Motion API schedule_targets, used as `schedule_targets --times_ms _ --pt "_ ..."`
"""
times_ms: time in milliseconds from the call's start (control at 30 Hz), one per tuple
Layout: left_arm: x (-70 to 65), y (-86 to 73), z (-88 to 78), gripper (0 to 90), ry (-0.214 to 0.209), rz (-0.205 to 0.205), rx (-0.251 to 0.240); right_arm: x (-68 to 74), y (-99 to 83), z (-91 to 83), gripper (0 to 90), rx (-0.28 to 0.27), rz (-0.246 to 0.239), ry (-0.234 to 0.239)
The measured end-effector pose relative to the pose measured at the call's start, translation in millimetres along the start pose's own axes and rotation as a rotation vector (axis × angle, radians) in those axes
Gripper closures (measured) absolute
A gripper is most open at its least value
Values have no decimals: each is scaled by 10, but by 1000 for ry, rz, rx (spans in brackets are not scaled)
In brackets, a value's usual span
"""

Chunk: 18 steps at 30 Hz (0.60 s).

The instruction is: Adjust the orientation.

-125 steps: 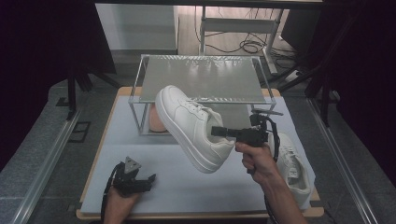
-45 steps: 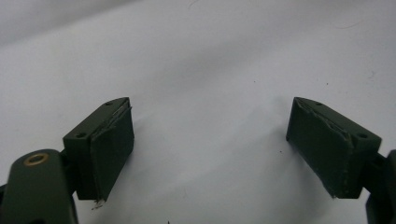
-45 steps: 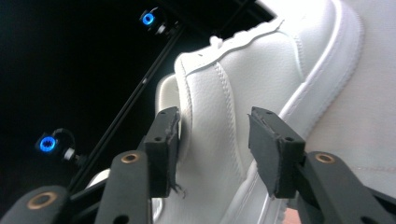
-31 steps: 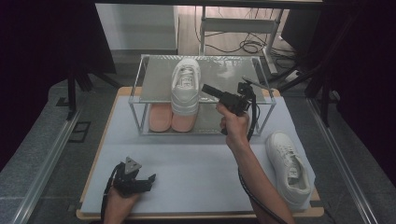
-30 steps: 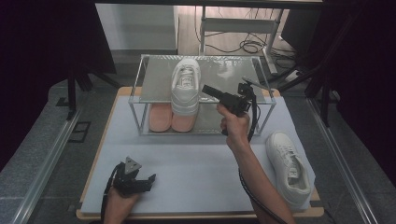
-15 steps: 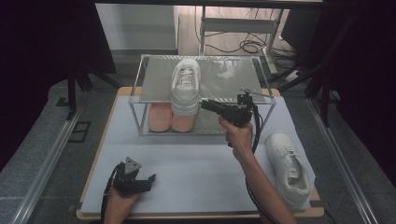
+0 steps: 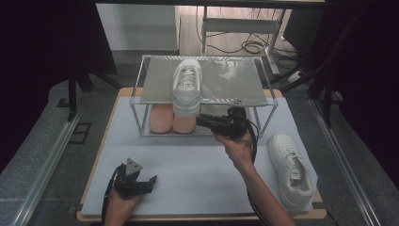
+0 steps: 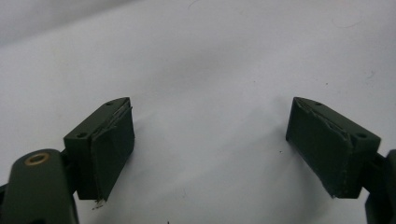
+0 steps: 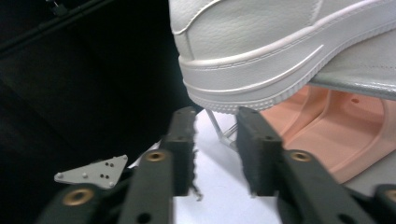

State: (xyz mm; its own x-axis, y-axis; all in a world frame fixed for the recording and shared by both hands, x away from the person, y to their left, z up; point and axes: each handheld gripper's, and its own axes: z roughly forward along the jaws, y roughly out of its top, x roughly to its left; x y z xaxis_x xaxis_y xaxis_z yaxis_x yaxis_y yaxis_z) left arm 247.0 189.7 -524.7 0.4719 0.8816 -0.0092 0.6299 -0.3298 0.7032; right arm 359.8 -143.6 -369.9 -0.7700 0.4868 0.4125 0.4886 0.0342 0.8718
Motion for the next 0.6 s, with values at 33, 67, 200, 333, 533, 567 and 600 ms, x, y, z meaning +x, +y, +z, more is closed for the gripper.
schedule_targets --times_ms 33,67,200,333,533,567,600 --pt "0 0 0 157 0 0 0 11 -1 7 765 3 -6 4" --pt "0 0 0 157 0 0 0 20 0 18 798 8 -9 7" --pt "0 0 0 157 0 0 0 33 6 87 896 16 -18 15" --pt "2 0 0 157 -1 0 0 44 20 185 900 30 -36 14" --pt "0 0 0 157 0 0 0 97 30 314 900 37 -42 42" --pt "1 0 0 157 0 1 0 111 34 341 900 41 -47 44" --pt "1 0 0 157 0 1 0 119 36 359 900 43 -51 44"
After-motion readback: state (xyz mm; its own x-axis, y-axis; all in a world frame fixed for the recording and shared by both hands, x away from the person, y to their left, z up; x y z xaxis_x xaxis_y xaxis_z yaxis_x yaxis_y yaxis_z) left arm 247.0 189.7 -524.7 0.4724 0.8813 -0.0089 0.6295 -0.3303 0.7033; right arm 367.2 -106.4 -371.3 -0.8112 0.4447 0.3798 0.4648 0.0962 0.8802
